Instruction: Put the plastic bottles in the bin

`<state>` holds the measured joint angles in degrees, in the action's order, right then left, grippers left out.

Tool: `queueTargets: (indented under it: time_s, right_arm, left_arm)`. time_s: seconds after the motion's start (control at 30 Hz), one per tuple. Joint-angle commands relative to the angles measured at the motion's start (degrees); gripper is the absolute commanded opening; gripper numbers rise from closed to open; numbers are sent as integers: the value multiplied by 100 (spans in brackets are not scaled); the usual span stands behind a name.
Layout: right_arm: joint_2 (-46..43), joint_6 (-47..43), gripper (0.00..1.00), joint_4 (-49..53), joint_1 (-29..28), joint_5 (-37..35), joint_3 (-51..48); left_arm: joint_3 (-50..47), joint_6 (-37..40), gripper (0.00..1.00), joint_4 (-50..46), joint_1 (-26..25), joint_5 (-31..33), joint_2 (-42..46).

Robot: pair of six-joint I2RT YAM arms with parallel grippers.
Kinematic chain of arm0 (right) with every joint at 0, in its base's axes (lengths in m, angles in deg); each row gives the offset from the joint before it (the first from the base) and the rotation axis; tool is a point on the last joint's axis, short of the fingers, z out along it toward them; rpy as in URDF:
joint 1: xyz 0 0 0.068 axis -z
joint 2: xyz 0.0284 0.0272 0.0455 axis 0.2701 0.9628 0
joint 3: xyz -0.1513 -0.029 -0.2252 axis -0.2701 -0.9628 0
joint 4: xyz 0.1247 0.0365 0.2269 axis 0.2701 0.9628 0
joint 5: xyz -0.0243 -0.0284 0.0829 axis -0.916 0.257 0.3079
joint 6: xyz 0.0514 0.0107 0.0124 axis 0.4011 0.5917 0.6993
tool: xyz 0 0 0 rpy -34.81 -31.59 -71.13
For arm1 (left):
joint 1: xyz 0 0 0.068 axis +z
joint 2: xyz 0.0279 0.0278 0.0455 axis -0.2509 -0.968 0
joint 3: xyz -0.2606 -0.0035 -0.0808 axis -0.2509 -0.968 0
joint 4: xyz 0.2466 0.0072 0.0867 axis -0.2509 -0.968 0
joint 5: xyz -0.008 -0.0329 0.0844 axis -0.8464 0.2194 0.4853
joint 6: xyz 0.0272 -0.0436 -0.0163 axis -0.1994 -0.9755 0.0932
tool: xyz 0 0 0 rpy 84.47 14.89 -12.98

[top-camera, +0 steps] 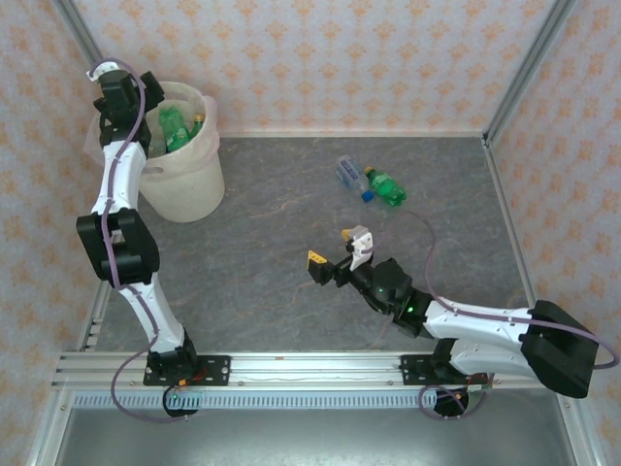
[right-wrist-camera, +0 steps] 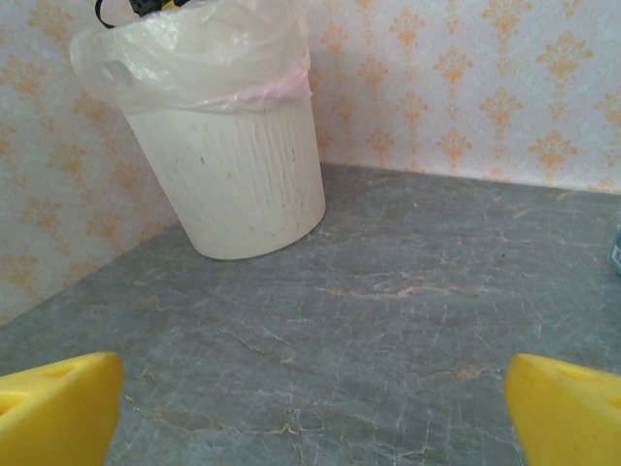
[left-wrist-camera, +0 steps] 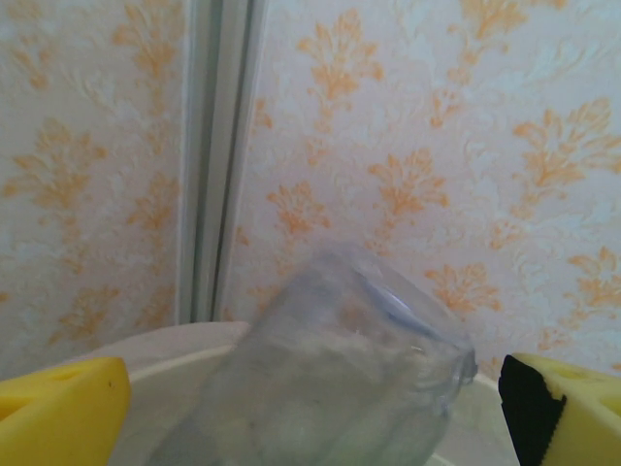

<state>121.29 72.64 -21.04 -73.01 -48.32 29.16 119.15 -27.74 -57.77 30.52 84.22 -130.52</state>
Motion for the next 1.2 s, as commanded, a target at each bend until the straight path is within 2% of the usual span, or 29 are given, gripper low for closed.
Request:
queueTargets:
  time_s: [0.0,0.27,0.47,0.6,0.8,1.0,1.17]
  right_arm:
    - [75,18,100,-283,-13,-130,154]
    - [121,71,100,-292,-9,-36,164]
    - [-56,122,100,-257,-8,-30,96]
    - [-175,146,100,-215,-13,-97,76]
    - [-227,252,100,-82,-5,-529,126]
    - [-200,493,100,113,119,-1020,251]
    - [-216,911,100,635,531,-1279,494]
  left_arm:
    - [230,-46,99,195,54,-636,-32]
    - [-193,-127,98,282,46,-1752,542]
    - [-1140,-543,98,775,29,-1990,1333]
    - [-1632,-703,98,1029,-7,-1880,1750]
    - [-1674,-801,99,570,-123,-1589,1980]
    - [-2252,-903,99,604,-617,-1046,2636]
    - [-2768,-1113,99,522,-1076,-904,3323]
